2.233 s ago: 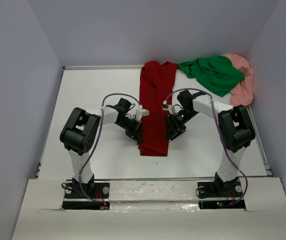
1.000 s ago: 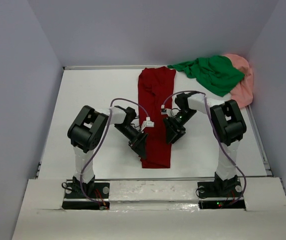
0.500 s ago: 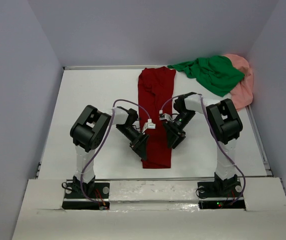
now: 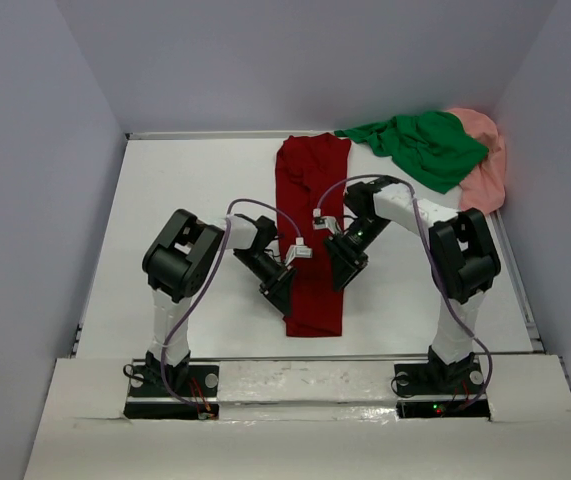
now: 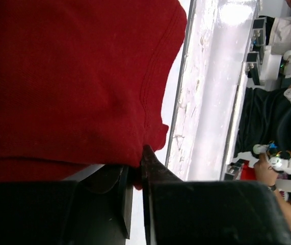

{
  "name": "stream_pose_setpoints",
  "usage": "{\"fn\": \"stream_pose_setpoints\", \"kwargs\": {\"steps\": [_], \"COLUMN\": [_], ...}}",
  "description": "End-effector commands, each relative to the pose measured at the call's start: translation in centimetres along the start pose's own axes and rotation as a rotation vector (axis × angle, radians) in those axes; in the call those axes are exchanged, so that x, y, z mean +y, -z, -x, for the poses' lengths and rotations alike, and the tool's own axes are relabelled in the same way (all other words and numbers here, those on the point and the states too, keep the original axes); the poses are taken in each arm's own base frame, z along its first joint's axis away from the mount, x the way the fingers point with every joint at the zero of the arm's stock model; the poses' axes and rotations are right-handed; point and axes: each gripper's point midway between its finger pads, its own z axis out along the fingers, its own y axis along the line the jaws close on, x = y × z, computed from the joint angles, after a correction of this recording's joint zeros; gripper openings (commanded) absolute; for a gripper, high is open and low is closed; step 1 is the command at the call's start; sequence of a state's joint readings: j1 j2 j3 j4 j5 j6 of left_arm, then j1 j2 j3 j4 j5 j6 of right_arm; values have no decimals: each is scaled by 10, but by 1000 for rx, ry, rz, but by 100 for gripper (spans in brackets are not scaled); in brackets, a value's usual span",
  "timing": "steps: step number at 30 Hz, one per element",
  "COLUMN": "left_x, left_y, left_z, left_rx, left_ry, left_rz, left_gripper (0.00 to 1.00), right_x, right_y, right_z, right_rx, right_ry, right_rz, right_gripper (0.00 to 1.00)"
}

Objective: Fold and stack the t-shirts
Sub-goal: Fold the tshirt

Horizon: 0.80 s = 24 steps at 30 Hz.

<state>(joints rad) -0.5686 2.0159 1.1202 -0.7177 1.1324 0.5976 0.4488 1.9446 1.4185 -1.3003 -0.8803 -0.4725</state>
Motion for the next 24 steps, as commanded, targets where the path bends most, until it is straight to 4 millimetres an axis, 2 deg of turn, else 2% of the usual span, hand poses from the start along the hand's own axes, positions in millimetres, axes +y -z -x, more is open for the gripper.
{"fn": "stream_pose_setpoints", "kwargs": {"steps": [1,2,3,4,9,10,11,14,15,16,17,18,19,20,21,22,24], "left_x": [-7,-7,-9,-8,-6,-5,2,6,19,11,16,24,16,23,15,12,12], "left_y": [-1,0,0,1,9,12,17,40,55,71,86,107,126,149,165,173,203], "left_z": [-3,-4,-4,-3,9,14,18,52,67,83,94,107,118,129,134,135,144], "left_rx": [7,10,11,9,-13,-26,-32,-143,-199,-281,-335,-400,-478,-558,-613,-644,-763], "left_ry": [-7,-14,-16,-18,-73,-86,-92,-165,-217,-222,-232,-261,-269,-271,-292,-293,-283], "left_rz": [-24,-26,-25,-19,62,91,154,332,451,540,638,758,824,951,985,1008,1134], "left_gripper": [37,57,85,97,99,99,99,99,99,99,99,99,99,99,99,99,99], "right_x": [20,18,15,9,-16,-19,-23,-37,-39,-42,-46,-46,-50,-54,-60,-64,-67], "right_y": [23,26,27,30,38,41,44,50,51,53,62,69,73,86,91,97,106], "right_z": [22,23,24,28,41,53,57,73,78,82,96,102,108,121,127,134,146], "right_rx": [-102,-107,-114,-131,-223,-273,-291,-347,-364,-388,-452,-487,-511,-557,-572,-597,-623], "right_ry": [134,136,141,154,195,226,236,226,223,220,236,245,246,251,243,233,228], "right_rz": [-72,-98,-122,-171,-337,-364,-394,-465,-478,-497,-546,-575,-604,-665,-698,-725,-758], "right_gripper": [57,57,59,61,65,67,67,67,66,66,66,66,66,67,67,67,67]}}
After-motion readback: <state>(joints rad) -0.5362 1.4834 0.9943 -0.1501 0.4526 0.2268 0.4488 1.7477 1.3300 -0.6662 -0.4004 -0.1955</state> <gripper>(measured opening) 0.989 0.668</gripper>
